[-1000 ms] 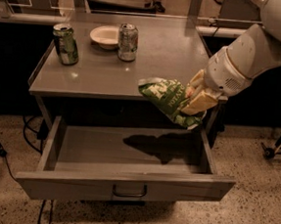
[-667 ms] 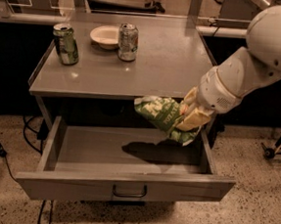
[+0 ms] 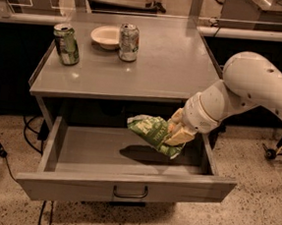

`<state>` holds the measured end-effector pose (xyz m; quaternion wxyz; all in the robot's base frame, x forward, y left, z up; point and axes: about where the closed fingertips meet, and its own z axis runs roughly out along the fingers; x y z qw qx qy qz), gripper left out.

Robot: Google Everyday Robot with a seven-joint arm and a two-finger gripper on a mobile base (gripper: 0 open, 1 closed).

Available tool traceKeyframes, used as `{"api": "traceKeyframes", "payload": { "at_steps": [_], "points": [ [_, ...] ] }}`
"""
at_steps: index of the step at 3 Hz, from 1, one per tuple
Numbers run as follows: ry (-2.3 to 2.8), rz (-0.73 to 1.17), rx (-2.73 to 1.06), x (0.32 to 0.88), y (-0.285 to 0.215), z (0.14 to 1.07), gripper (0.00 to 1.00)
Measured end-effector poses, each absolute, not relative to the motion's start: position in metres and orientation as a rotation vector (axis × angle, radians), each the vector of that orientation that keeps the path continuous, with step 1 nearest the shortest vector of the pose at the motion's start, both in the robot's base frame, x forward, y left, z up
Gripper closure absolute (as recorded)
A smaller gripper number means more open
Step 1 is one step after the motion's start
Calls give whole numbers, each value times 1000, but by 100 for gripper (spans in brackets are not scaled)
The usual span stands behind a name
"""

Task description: Place green jalapeno chip bag into top drawer

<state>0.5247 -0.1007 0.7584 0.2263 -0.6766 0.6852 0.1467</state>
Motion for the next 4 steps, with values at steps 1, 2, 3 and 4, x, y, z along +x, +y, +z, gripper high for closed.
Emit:
{"api": "traceKeyframes", "payload": {
  "at_steps": [1, 2, 3, 4],
  "points": [
    [1850, 416, -1878, 541, -84, 712, 100],
    [1843, 432, -1897, 547, -73, 682, 100],
    [1831, 470, -1926, 540, -61, 660, 100],
    [1818, 495, -1942, 535, -52, 645, 100]
  ]
}}
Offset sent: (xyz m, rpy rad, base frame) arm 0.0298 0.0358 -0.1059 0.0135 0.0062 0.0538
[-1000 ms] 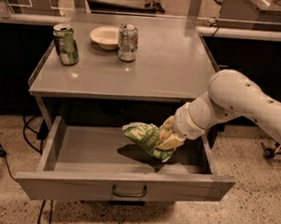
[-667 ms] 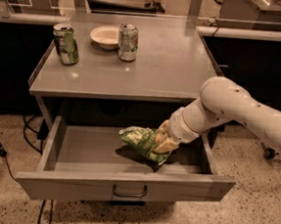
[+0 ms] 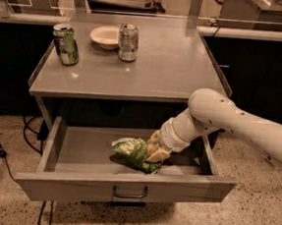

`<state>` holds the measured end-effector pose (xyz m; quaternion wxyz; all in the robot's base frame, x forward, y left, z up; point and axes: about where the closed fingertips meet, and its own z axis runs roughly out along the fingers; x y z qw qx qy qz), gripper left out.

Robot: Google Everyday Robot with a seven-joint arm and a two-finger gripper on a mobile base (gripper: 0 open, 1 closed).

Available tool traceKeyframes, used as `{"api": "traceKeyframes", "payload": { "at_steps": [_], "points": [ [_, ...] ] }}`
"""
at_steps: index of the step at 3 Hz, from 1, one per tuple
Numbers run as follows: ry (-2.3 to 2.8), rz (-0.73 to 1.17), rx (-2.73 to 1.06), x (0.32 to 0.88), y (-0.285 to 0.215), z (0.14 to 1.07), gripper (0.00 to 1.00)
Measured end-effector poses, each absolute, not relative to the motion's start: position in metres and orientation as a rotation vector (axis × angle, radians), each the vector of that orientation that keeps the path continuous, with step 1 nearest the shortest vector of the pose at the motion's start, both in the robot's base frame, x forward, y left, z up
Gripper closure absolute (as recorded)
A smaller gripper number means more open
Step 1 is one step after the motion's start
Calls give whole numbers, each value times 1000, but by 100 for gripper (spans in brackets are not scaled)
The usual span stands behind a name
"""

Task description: Place green jalapeno chip bag into top drawer

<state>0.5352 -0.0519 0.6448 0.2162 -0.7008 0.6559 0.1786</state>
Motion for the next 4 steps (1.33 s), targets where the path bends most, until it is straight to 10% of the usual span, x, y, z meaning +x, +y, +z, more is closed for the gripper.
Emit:
{"api": "traceKeyframes", "payload": {
  "at_steps": [4],
  "points": [
    [1818, 495, -1942, 535, -52, 645, 0]
  ]
}}
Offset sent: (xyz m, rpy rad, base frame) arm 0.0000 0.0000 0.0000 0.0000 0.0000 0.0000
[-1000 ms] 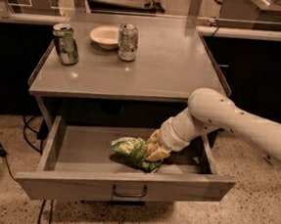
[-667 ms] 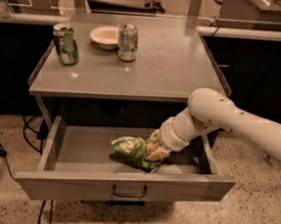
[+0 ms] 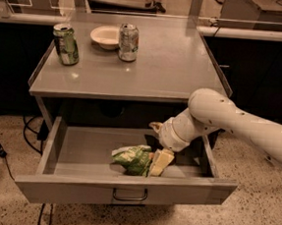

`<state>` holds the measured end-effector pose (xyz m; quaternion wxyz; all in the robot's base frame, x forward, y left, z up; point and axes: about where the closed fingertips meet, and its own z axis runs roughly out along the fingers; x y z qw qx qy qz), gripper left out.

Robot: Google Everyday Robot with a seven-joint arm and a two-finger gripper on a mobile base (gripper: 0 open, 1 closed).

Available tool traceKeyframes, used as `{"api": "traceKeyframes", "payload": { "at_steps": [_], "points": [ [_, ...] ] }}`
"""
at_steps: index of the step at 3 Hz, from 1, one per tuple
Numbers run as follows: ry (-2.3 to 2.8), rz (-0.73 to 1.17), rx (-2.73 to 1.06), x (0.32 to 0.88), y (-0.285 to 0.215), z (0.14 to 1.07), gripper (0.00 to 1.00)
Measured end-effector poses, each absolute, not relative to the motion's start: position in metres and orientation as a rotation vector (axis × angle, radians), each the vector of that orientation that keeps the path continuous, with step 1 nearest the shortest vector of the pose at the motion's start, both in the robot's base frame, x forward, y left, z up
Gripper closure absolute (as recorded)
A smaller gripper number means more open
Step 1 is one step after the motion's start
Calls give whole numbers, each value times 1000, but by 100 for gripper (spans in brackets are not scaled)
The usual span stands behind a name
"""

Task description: Place green jalapeno chip bag into top drawer

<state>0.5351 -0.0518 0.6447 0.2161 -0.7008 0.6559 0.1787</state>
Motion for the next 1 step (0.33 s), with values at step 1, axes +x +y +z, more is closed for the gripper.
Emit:
{"api": "traceKeyframes", "payload": {
  "at_steps": [1],
  "points": [
    [1818, 495, -1942, 535, -52, 645, 0]
  ]
}}
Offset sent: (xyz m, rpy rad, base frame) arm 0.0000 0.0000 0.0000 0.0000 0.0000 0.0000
